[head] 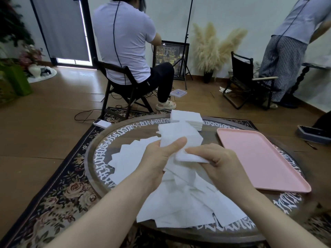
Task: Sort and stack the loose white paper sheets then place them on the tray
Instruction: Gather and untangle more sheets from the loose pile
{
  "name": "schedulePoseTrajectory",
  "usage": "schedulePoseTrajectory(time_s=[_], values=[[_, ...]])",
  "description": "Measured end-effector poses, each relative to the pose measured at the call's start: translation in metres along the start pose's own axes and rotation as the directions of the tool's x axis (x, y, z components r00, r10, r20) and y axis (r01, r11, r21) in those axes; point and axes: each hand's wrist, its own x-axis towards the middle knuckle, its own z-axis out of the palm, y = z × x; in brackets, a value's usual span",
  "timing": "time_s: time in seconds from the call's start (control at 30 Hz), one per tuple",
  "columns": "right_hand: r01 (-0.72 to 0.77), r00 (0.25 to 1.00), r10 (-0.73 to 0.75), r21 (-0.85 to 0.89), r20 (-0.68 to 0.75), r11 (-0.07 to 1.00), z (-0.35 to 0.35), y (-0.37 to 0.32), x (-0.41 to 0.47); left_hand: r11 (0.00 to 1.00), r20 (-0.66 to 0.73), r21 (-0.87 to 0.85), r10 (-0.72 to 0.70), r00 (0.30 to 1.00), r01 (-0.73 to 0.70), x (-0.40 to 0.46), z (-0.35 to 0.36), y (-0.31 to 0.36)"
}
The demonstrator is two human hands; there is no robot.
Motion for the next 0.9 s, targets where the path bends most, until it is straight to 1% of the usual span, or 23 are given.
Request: schedulePoseTrajectory(time_s=[0.1,0.17,0.23,0.3,0.33,0.37,0.4,0.43,0.47,0.5,0.53,0.57,0.6,0.67,0.7,0.9], values=[[-0.004,1.000,0.004,-0.003,0.029,1.000,0.001,-0.001,-0.001,0.999,-0.092,0.047,0.027,0.995,-0.023,0.001,-0.002,-0.004],[-0.016,0.999,0.014,0.043,0.051,0.999,0.000,-0.001,-0.001,0.992,-0.176,0.102,0.085,0.981,-0.068,0.002,-0.004,-0.004],[-0.073,0.997,0.065,0.172,0.051,0.982,-0.005,0.000,0.001,0.979,-0.247,0.150,0.174,0.953,-0.139,0.005,-0.006,-0.002],[-0.176,0.984,0.165,0.345,0.061,0.922,-0.011,0.001,0.003,0.969,-0.286,0.139,0.236,0.929,-0.203,0.007,-0.009,0.002],[-0.219,0.975,0.212,0.430,0.066,0.876,-0.015,0.000,0.005,0.967,-0.293,0.124,0.249,0.923,-0.222,0.008,-0.010,0.003],[-0.269,0.960,0.266,0.529,0.082,0.805,-0.019,0.000,0.006,0.966,-0.293,0.111,0.255,0.921,-0.233,0.008,-0.011,0.005],[-0.322,0.939,0.324,0.634,0.118,0.703,-0.023,0.000,0.007,0.965,-0.283,0.110,0.259,0.924,-0.237,0.009,-0.012,0.006],[-0.371,0.912,0.373,0.727,0.168,0.578,-0.026,0.001,0.008,0.965,-0.261,0.122,0.259,0.930,-0.234,0.010,-0.012,0.007],[-0.401,0.890,0.403,0.790,0.214,0.465,-0.029,0.002,0.009,0.964,-0.224,0.142,0.253,0.941,-0.225,0.010,-0.012,0.008],[-0.415,0.872,0.426,0.823,0.239,0.388,-0.031,0.002,0.010,0.963,-0.173,0.165,0.240,0.955,-0.212,0.009,-0.012,0.008],[-0.425,0.860,0.445,0.834,0.251,0.351,-0.031,0.002,0.012,0.963,-0.116,0.184,0.221,0.968,-0.198,0.008,-0.011,0.009],[-0.439,0.848,0.466,0.828,0.253,0.350,-0.029,0.002,0.012,0.963,-0.061,0.193,0.202,0.978,-0.187,0.007,-0.009,0.009],[-0.461,0.834,0.494,0.801,0.246,0.381,-0.027,0.002,0.013,0.965,-0.018,0.190,0.189,0.982,-0.182,0.005,-0.008,0.008],[-0.508,0.812,0.540,0.723,0.221,0.468,-0.020,0.003,0.012,0.968,0.027,0.163,0.187,0.982,-0.189,0.003,-0.005,0.007],[-0.523,0.807,0.548,0.699,0.222,0.488,-0.017,0.004,0.011,0.968,0.032,0.156,0.194,0.980,-0.197,0.003,-0.004,0.007],[-0.564,0.800,0.523,0.667,0.295,0.487,-0.014,0.008,0.006,0.959,0.028,0.172,0.226,0.974,-0.227,0.004,-0.004,0.007]])
